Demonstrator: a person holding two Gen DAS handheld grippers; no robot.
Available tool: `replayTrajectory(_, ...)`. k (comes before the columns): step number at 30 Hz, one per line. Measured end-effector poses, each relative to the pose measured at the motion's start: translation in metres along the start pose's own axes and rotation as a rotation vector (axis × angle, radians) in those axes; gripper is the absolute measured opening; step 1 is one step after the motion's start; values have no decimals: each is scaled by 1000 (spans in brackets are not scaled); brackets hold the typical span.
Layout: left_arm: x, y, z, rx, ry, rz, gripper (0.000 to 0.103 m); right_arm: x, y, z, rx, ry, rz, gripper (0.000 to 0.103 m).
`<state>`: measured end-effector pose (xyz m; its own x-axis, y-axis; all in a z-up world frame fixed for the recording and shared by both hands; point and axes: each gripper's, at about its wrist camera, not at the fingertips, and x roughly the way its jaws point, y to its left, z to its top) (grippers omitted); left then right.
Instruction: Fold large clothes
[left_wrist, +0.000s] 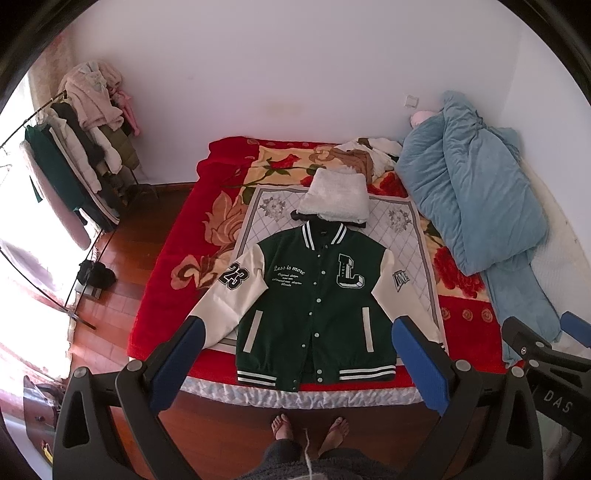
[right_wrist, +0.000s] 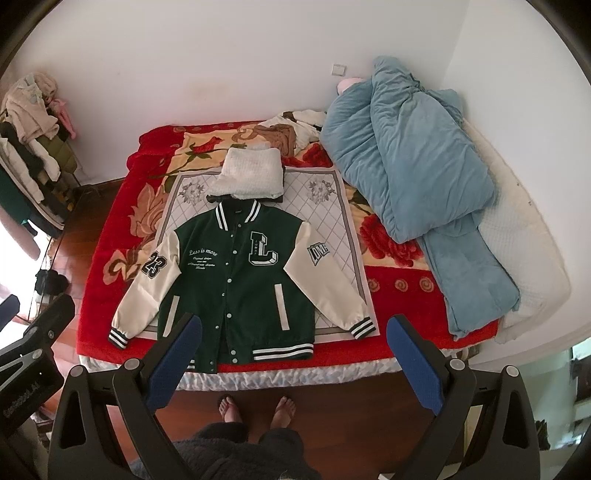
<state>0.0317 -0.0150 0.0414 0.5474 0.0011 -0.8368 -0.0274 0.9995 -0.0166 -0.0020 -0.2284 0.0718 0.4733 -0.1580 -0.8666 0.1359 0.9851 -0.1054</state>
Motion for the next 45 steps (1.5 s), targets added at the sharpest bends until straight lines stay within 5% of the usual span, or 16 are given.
replayTrajectory(8,20,23,-5,8,16,-4,103,1,15,28,17,29,-2,101)
replayTrajectory(14,87,25,8,63,-34,59,103,60,14,37,128,2,21,101)
replayTrajectory(17,140,21,12,84,-25,79,103,121,1,28,210,72,19,96)
replayTrajectory(21,222,3,14,99,32,108,103,212,-23,11,285,169,-36,63)
replayTrajectory(24,286,-18,10,81,77,134,103,287,-56,-9,407,251,11,54)
replayTrajectory(31,408,-75,-15,88,196,249,103,483,-145,-109,870,447,175,65)
replayTrajectory(35,480,-104,-43,119,306,266,103,569,-162,-154,981,500,225,65)
replayTrajectory(43,611,-160,-94,231,391,247,103,692,-200,-217,1153,513,95,66)
replayTrajectory(45,634,-174,-101,261,385,236,103,713,-209,-227,1233,492,117,71)
